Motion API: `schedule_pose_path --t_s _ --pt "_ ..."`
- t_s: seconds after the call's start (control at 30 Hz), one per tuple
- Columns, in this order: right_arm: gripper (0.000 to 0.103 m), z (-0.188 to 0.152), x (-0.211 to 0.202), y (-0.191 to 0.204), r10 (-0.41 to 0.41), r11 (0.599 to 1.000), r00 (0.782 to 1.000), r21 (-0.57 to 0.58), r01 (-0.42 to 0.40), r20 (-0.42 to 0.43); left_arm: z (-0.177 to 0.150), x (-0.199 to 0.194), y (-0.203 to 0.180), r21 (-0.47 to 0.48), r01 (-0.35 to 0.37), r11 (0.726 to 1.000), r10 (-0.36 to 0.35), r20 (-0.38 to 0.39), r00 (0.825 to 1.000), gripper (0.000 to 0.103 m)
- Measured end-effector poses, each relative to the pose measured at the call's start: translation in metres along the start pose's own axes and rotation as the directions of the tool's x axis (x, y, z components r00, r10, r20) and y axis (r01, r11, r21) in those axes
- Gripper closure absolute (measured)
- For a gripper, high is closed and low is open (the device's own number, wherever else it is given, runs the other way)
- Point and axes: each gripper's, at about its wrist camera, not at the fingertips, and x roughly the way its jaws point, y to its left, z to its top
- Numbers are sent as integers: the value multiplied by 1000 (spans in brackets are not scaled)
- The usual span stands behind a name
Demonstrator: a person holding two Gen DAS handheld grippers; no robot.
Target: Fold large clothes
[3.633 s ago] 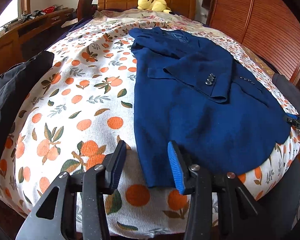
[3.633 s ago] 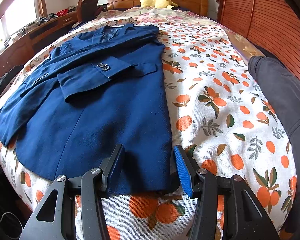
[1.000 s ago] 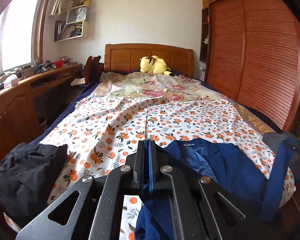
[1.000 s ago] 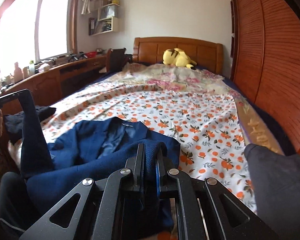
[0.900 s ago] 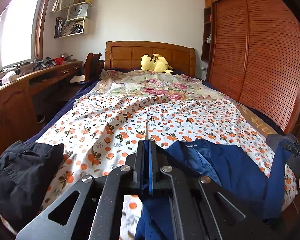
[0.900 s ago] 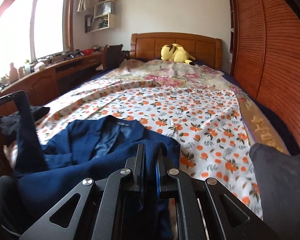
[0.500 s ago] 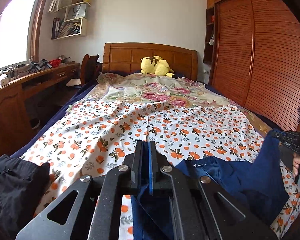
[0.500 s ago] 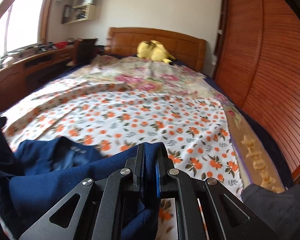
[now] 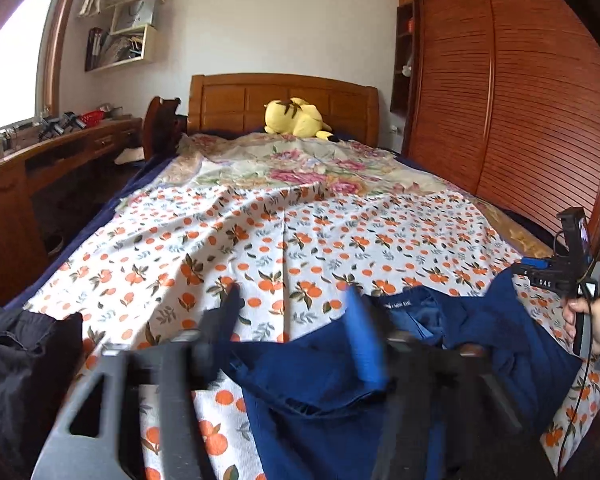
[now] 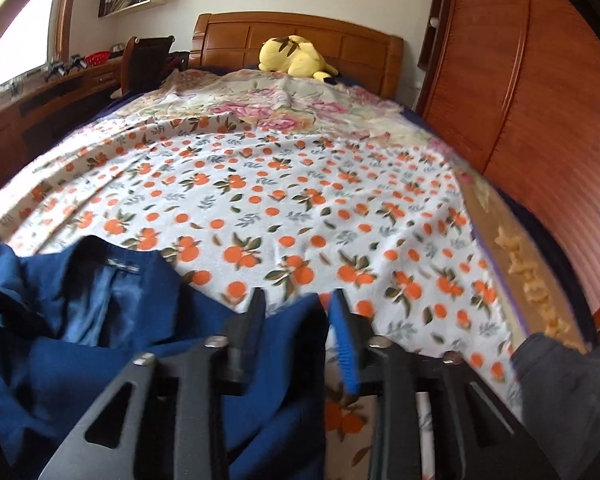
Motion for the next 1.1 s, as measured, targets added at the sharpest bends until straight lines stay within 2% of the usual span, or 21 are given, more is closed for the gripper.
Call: schedule_pose_path --t_s 0.03,0.1,0.3,0.5,0.63,0.83,1.03,1.07,1.1 --pt "59 -2 -1 0 -1 1000 1000 -2 1 0 -3 -1 3 -12 9 1000 -9 2 1000 18" --pt "56 -3 -7 9 1 1000 1000 -28 -1 5 -9 -3 7 -25 25 999 -25 -1 1000 18" --pt "54 -18 -28 44 85 992 996 -90 -87 -18 -27 -5 15 -11 20 1000 -20 -29 999 18" --pt "53 -42 -41 78 161 972 983 -157 -174 -93 -43 -11 17 12 25 1000 -24 -45 999 18" --pt "53 -54 -51 94 180 958 976 -202 -202 -123 -53 -14 19 10 30 999 -30 -60 998 18" --pt "53 -58 -53 96 137 952 976 -248 -177 -170 -66 -16 14 25 44 999 -42 -83 996 18" --pt "53 -54 -43 92 40 950 977 -294 -101 -208 -74 -16 6 47 62 997 -57 -100 993 18" --pt "57 -49 -42 89 30 951 978 -295 -91 -206 -76 -16 5 49 65 997 -59 -103 993 18" --pt "65 -46 -40 92 26 951 980 -297 -86 -199 -76 -16 5 49 67 997 -61 -105 993 18"
